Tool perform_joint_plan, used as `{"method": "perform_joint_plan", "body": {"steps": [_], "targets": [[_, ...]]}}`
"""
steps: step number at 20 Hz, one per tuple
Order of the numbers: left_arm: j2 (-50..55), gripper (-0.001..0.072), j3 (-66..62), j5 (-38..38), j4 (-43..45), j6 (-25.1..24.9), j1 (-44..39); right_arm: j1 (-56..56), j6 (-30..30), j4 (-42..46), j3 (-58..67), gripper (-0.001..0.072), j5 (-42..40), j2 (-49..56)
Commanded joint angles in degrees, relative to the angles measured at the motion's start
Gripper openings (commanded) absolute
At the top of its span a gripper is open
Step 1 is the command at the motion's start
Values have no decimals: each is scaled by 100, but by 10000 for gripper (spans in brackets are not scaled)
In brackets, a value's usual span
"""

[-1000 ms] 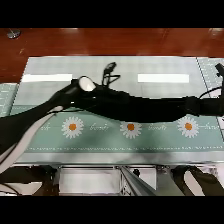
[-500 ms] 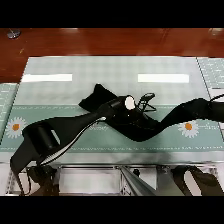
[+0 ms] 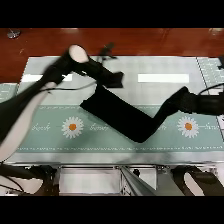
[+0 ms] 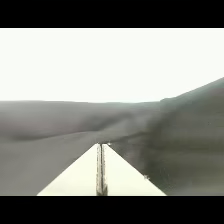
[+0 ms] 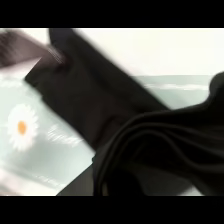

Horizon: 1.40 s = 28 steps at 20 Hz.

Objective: Fold the shirts.

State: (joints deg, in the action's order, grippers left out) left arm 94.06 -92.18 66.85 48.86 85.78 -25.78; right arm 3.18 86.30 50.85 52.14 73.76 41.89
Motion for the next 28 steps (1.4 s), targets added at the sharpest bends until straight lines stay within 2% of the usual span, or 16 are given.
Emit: {"method": "perform_joint_plan", "body": {"steps": [1,4,8,9,11,15,16,17,18,21,24,26,28], "targets": [[-1523,24,807,210,697,9,1237,-1355,138,-140,597,23,-592,1132],[-3600,24,3257,-625,660,-17,1886,-2367,179,-133,1596,23,-925,2605],[-6083,24,5591,-695,289,111,2055,-3154,374,-140,3156,23,-944,4581],[-6507,24,5941,-693,424,448,2052,-3279,415,-142,3506,23,-949,4977],[-6959,24,6341,-634,520,695,2052,-3484,514,-144,4212,23,-914,5716],[-6907,24,6432,-671,518,645,2050,-3648,787,-142,5167,24,-911,6655],[-6828,24,6432,-693,520,619,2050,-3648,844,-146,5309,53,-885,6795],[-6738,24,6432,-741,518,619,2050,-3648,876,-157,5383,275,-903,6887],[-6655,24,6432,-802,518,619,2050,-3639,868,-151,5386,612,-903,6900],[-6404,24,6430,-955,518,492,2050,-3132,772,-136,5388,628,-487,6596],[-6225,25,6432,-981,520,470,2050,-2107,529,-13,5386,628,752,5855],[-6192,25,6432,-1080,520,470,2050,-1547,323,944,5213,628,1364,5058],[-6192,24,6432,-1257,540,470,2050,-1200,354,2151,4118,628,1060,3897]]}}
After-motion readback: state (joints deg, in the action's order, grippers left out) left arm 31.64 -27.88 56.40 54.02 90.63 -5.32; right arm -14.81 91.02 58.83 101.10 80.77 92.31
